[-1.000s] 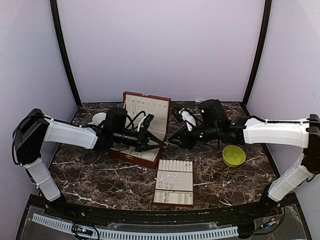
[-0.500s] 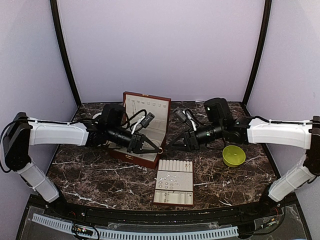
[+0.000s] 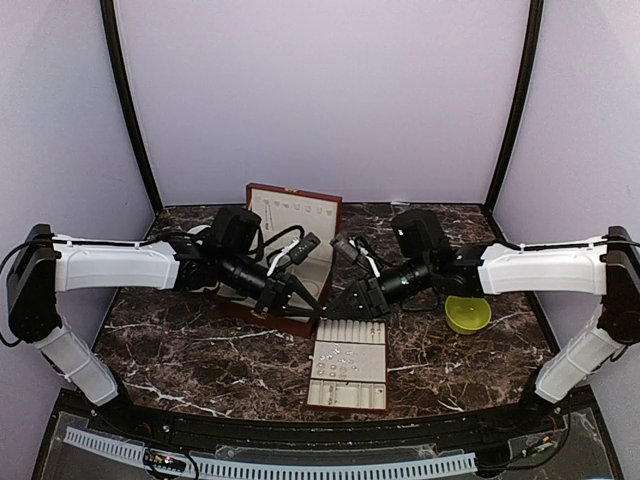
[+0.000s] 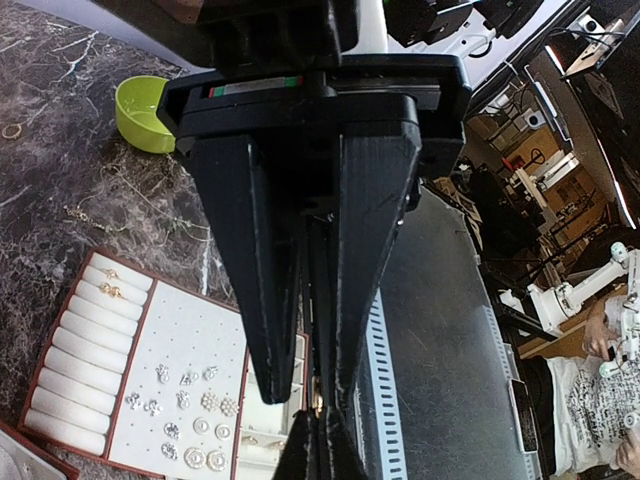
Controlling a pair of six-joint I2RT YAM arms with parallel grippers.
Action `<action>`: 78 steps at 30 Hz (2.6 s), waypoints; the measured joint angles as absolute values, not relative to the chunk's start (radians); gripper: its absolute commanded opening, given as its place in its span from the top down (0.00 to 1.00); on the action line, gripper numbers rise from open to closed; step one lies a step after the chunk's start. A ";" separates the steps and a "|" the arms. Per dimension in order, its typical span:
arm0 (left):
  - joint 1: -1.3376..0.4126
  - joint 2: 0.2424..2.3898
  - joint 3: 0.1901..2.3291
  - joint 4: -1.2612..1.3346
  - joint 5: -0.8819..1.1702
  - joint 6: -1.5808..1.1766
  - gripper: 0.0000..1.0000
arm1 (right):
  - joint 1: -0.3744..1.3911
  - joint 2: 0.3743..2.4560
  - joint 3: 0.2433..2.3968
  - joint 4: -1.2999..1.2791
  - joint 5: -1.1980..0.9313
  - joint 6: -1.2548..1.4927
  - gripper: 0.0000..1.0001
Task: Organize the mixed jewelry
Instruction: Place the ring in the ring tray.
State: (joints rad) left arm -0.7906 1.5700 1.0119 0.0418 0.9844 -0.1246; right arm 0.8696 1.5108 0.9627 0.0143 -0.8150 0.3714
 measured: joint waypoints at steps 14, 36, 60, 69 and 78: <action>-0.797 1.570 1.014 0.023 0.990 -0.102 1.00 | 0.871 1.519 0.963 0.013 -0.842 0.361 1.00; -0.810 1.337 0.760 0.496 0.665 -0.308 0.39 | 0.872 1.300 0.742 0.372 -0.556 0.500 1.00; -0.905 1.367 0.711 0.982 0.373 -0.482 0.54 | 0.950 1.418 0.767 0.827 -0.392 0.581 1.00; -0.906 1.367 0.710 0.970 0.352 -0.509 0.70 | 0.950 1.418 0.768 0.834 -0.400 0.582 1.00; -0.906 1.378 0.710 0.961 0.376 -0.519 0.85 | 0.951 1.418 0.768 0.834 -0.401 0.582 1.00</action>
